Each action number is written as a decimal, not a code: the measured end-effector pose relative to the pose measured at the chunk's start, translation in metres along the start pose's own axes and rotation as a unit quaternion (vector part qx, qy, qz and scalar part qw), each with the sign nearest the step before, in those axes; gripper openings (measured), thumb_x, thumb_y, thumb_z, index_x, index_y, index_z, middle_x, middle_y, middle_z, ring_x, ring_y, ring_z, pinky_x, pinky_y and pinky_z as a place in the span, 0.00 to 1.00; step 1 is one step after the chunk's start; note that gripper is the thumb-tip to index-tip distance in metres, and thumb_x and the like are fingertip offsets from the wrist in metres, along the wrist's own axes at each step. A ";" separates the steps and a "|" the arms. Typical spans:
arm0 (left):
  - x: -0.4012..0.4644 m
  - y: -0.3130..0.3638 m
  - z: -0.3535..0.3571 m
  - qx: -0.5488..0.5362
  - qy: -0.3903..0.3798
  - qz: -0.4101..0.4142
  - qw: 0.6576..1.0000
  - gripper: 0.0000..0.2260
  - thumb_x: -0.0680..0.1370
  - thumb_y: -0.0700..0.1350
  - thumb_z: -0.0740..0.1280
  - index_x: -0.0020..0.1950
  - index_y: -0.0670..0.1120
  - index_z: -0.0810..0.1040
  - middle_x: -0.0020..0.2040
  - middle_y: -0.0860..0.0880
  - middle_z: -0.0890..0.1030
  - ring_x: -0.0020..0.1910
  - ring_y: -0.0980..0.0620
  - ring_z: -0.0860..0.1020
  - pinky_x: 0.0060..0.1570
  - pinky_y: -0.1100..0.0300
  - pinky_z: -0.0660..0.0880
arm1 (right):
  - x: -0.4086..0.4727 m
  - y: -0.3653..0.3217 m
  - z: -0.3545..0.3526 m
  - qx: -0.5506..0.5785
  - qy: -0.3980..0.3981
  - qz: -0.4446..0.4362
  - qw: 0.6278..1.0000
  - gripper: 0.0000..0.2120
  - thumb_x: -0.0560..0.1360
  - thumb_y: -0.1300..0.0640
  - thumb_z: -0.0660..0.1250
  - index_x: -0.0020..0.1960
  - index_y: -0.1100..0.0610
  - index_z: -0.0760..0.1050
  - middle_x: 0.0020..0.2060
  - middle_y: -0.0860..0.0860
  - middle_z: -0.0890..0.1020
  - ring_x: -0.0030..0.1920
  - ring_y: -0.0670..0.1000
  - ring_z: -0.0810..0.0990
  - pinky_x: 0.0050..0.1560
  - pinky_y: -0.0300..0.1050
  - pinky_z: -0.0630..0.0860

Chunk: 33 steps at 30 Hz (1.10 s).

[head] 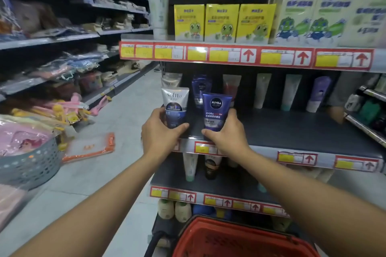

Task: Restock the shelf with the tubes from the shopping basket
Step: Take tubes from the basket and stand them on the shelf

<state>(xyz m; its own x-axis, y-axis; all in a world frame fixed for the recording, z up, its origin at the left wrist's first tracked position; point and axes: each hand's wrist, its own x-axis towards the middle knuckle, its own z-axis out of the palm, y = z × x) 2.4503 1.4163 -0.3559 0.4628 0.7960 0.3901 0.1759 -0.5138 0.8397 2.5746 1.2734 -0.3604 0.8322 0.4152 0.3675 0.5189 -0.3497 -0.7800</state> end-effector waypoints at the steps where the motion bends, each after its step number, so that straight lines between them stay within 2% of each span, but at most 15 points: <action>1: 0.008 0.000 0.002 0.009 0.003 0.000 1.000 0.33 0.68 0.55 0.83 0.69 0.49 0.77 0.60 0.50 0.85 0.56 0.50 0.83 0.57 0.52 0.81 | 0.007 0.001 0.004 -0.004 -0.004 0.004 1.000 0.32 0.65 0.52 0.83 0.60 0.53 0.68 0.53 0.47 0.80 0.52 0.50 0.80 0.50 0.43 0.74; 3: 0.022 -0.003 0.006 0.023 0.001 0.000 1.000 0.32 0.67 0.56 0.83 0.68 0.48 0.77 0.59 0.50 0.85 0.56 0.49 0.83 0.57 0.52 0.80 | 0.019 0.002 0.013 -0.011 -0.012 0.012 1.000 0.33 0.65 0.53 0.83 0.62 0.54 0.68 0.53 0.48 0.80 0.54 0.51 0.81 0.51 0.43 0.74; 8: 0.038 -0.017 0.016 0.059 -0.021 -0.020 0.998 0.32 0.67 0.56 0.83 0.67 0.49 0.77 0.60 0.50 0.84 0.57 0.47 0.82 0.59 0.44 0.80 | 0.037 0.008 0.031 -0.031 -0.015 0.021 0.999 0.33 0.66 0.52 0.82 0.63 0.54 0.67 0.58 0.52 0.80 0.59 0.55 0.80 0.54 0.47 0.76; 11: 0.038 -0.022 0.020 0.075 -0.039 0.000 0.996 0.36 0.68 0.55 0.82 0.72 0.48 0.73 0.65 0.48 0.81 0.62 0.47 0.80 0.62 0.50 0.78 | 0.038 0.011 0.033 -0.040 -0.020 0.016 0.999 0.33 0.66 0.51 0.81 0.63 0.54 0.66 0.58 0.51 0.80 0.57 0.54 0.80 0.54 0.48 0.77; 13: 0.038 -0.021 0.020 0.082 -0.033 0.006 0.996 0.40 0.68 0.56 0.82 0.74 0.47 0.69 0.68 0.46 0.75 0.65 0.47 0.77 0.60 0.53 0.75 | 0.036 0.015 0.032 -0.050 -0.032 0.016 0.998 0.32 0.67 0.50 0.80 0.63 0.53 0.66 0.56 0.50 0.80 0.55 0.53 0.80 0.52 0.48 0.77; 16: 0.043 -0.023 0.022 0.083 -0.035 0.003 0.996 0.36 0.68 0.56 0.82 0.70 0.47 0.71 0.64 0.48 0.79 0.61 0.47 0.80 0.52 0.57 0.75 | 0.037 0.023 0.030 -0.083 -0.050 0.006 0.995 0.30 0.68 0.50 0.78 0.64 0.51 0.67 0.57 0.50 0.80 0.56 0.53 0.81 0.54 0.54 0.80; 19: 0.051 -0.025 0.023 0.091 -0.040 -0.014 0.995 0.32 0.70 0.54 0.81 0.70 0.47 0.74 0.63 0.48 0.83 0.60 0.46 0.81 0.56 0.50 0.78 | 0.046 0.024 0.033 -0.106 -0.046 0.002 0.993 0.28 0.66 0.47 0.79 0.61 0.50 0.72 0.55 0.48 0.83 0.54 0.53 0.83 0.53 0.53 0.81; 23: 0.064 -0.023 0.023 0.105 -0.054 -0.029 0.993 0.31 0.71 0.52 0.81 0.71 0.47 0.74 0.63 0.47 0.83 0.61 0.43 0.81 0.55 0.52 0.75 | 0.062 0.019 0.043 -0.122 -0.064 0.010 0.990 0.32 0.63 0.42 0.81 0.62 0.46 0.71 0.56 0.47 0.83 0.54 0.53 0.83 0.54 0.55 0.81; 29: 0.083 -0.022 0.029 0.102 -0.066 -0.080 0.989 0.31 0.71 0.51 0.80 0.67 0.48 0.69 0.63 0.45 0.82 0.59 0.41 0.80 0.53 0.48 0.76 | 0.080 0.017 0.060 -0.132 -0.063 0.012 0.989 0.35 0.64 0.41 0.81 0.65 0.48 0.71 0.60 0.49 0.82 0.58 0.55 0.83 0.56 0.55 0.81; 33: 0.091 -0.021 0.032 0.097 -0.075 -0.084 0.989 0.32 0.69 0.51 0.80 0.67 0.49 0.69 0.61 0.45 0.82 0.57 0.41 0.80 0.55 0.43 0.79 | 0.088 0.018 0.068 -0.147 -0.070 -0.005 0.987 0.35 0.66 0.40 0.79 0.67 0.50 0.71 0.61 0.50 0.81 0.59 0.55 0.82 0.54 0.50 0.79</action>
<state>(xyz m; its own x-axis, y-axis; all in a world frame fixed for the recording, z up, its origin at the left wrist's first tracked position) 2.5169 1.4890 -0.3502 0.5348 0.8259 0.1785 0.4173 -0.4419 0.7941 2.6440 1.3613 -0.3763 0.8025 0.5245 0.2845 0.5779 -0.5645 -0.5894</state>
